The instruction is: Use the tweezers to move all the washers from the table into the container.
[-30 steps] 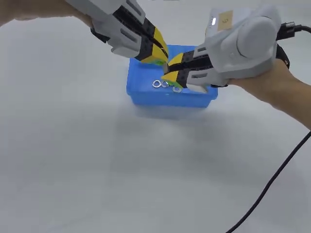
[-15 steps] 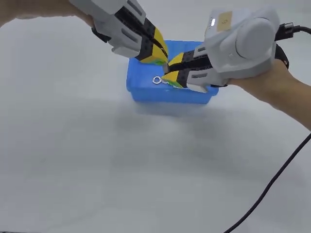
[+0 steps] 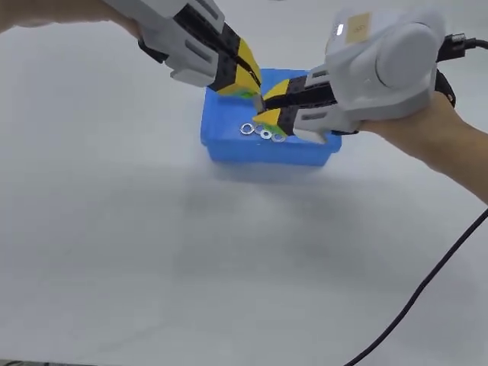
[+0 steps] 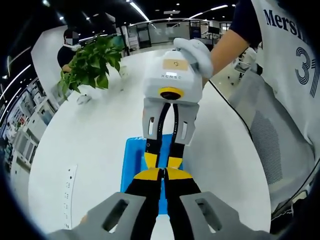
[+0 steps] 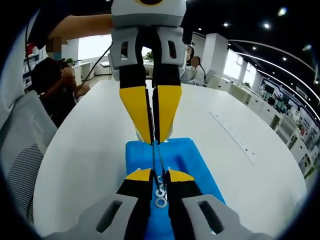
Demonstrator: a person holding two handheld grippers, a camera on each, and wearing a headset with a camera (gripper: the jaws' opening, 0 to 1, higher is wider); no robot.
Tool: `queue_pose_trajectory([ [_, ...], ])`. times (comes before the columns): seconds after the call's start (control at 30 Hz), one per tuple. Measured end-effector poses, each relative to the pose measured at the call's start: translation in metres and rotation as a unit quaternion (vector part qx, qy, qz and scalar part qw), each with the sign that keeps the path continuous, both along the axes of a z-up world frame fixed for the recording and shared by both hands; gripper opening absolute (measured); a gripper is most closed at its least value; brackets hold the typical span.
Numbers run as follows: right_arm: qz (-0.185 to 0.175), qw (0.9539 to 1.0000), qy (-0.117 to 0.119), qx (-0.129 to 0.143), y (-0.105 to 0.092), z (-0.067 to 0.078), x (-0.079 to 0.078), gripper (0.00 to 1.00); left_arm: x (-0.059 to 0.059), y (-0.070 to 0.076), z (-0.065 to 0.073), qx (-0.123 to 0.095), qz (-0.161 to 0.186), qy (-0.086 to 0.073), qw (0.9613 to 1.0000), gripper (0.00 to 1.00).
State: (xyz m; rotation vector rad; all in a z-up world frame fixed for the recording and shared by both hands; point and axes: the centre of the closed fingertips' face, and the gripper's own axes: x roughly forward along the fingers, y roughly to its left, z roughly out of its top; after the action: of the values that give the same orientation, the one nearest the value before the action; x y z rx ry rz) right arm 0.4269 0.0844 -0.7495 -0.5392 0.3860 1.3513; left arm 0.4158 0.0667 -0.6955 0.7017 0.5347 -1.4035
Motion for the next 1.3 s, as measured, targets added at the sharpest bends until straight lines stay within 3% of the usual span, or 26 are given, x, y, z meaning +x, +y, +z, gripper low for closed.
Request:
queue_pose_trajectory([
  [0.3,-0.002,0.9998,-0.020,0.008,-0.005,0.026,-0.009,0.09,-0.011,0.000,0.027,-0.017,0.008,-0.020,0.9996,0.05],
  [0.47,0.005,0.9996,-0.025,0.007,-0.009,0.038,-0.018,0.08,-0.026,0.011,0.032,-0.007,0.009,-0.027,0.9996,0.06],
  [0.57,0.013,0.9996,-0.027,0.003,-0.010,0.045,-0.030,0.07,-0.034,0.017,0.032,0.001,0.011,-0.031,0.9995,0.05],
  [0.83,0.040,0.9987,-0.029,-0.009,-0.008,0.058,-0.063,0.07,-0.061,0.021,0.040,-0.020,0.021,-0.027,0.9992,0.05],
  [1.07,0.053,0.9983,-0.017,-0.014,-0.011,0.058,-0.088,0.07,-0.082,0.023,0.033,-0.034,0.026,-0.013,0.9990,0.05],
  [1.3,0.062,0.9975,-0.004,-0.033,-0.015,0.045,-0.102,0.07,-0.095,0.021,0.012,-0.037,0.034,0.006,0.9987,0.05],
])
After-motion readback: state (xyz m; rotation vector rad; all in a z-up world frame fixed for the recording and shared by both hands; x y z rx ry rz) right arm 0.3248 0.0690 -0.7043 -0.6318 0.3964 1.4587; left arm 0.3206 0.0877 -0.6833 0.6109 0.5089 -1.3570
